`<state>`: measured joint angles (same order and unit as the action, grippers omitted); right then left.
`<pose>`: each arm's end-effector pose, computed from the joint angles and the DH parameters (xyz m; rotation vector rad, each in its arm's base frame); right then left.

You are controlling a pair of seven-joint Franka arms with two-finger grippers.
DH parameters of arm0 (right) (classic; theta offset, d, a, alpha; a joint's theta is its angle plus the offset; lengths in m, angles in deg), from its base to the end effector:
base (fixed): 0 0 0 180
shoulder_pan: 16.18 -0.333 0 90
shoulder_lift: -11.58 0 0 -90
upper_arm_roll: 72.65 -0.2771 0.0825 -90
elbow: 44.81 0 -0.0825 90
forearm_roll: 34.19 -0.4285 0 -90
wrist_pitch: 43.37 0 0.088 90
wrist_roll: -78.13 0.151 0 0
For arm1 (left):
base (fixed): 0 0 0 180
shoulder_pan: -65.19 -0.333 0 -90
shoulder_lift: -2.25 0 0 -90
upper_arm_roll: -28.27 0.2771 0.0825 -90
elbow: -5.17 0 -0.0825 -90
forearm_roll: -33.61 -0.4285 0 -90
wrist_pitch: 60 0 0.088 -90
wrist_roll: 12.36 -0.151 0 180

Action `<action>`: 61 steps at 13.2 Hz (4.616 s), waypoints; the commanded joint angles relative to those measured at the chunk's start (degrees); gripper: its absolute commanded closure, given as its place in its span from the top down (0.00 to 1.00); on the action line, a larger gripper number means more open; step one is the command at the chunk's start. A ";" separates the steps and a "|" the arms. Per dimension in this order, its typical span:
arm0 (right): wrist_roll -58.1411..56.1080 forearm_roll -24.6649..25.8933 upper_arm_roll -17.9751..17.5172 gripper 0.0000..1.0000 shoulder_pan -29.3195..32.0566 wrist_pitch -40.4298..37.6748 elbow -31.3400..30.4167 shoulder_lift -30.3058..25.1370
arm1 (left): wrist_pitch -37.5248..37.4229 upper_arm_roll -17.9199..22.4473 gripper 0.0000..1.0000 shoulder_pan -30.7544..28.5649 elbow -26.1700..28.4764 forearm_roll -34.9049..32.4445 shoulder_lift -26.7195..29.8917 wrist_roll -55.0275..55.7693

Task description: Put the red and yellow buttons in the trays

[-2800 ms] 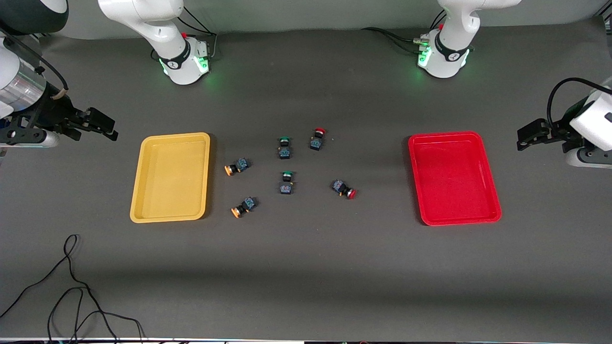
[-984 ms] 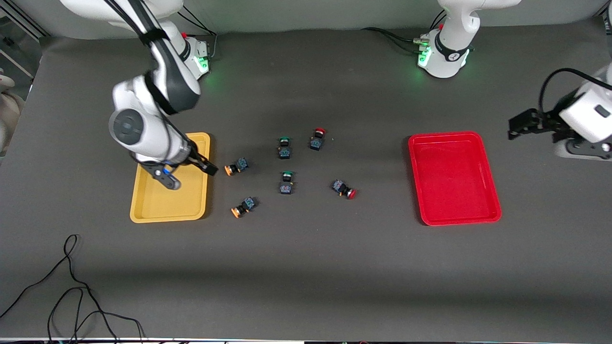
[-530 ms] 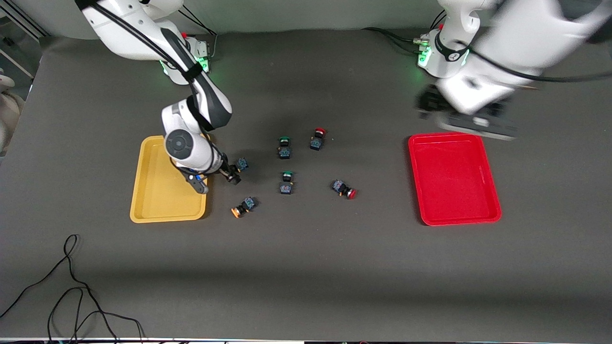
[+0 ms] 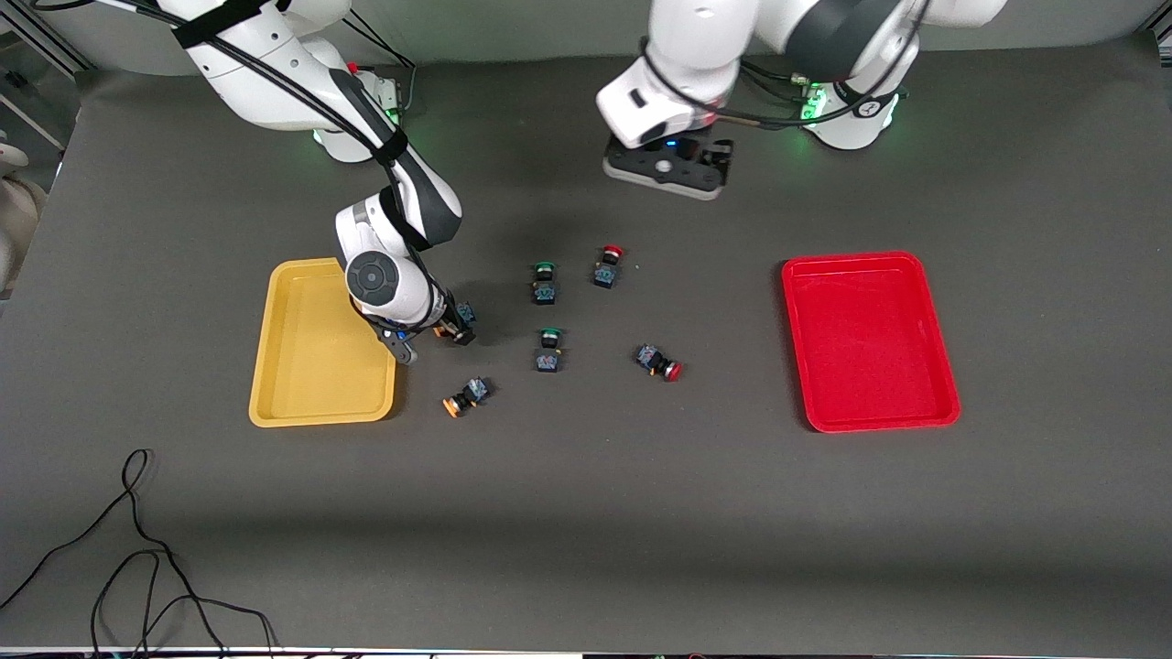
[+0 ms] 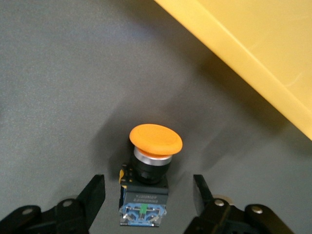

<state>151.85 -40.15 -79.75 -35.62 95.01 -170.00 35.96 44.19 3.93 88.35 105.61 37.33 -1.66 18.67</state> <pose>0.4742 0.2498 0.0606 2.7357 -1.3452 -0.3232 0.4179 -0.4632 0.4305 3.0399 -0.4140 -0.0848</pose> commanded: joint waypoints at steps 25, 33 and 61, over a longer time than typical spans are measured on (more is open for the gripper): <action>-29.24 0.15 19.06 0.56 1.86 -0.75 -14.73 -13.40 | 35.65 1.66 1.00 9.10 8.81 -19.46 -32.04 20.65; -25.14 -0.55 17.75 1.00 1.51 -20.90 7.17 -14.12 | 35.74 1.66 0.99 10.59 8.10 -19.19 -32.13 20.73; -13.08 -7.76 6.23 0.19 -1.49 -6.08 22.62 9.12 | 30.10 -8.01 0.29 -46.89 18.21 -21.73 -25.88 -6.95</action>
<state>138.35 -47.40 -73.92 -37.13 92.50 -145.96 49.72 72.53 -5.03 40.17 123.53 17.43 -26.63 10.55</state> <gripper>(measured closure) 0.568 0.595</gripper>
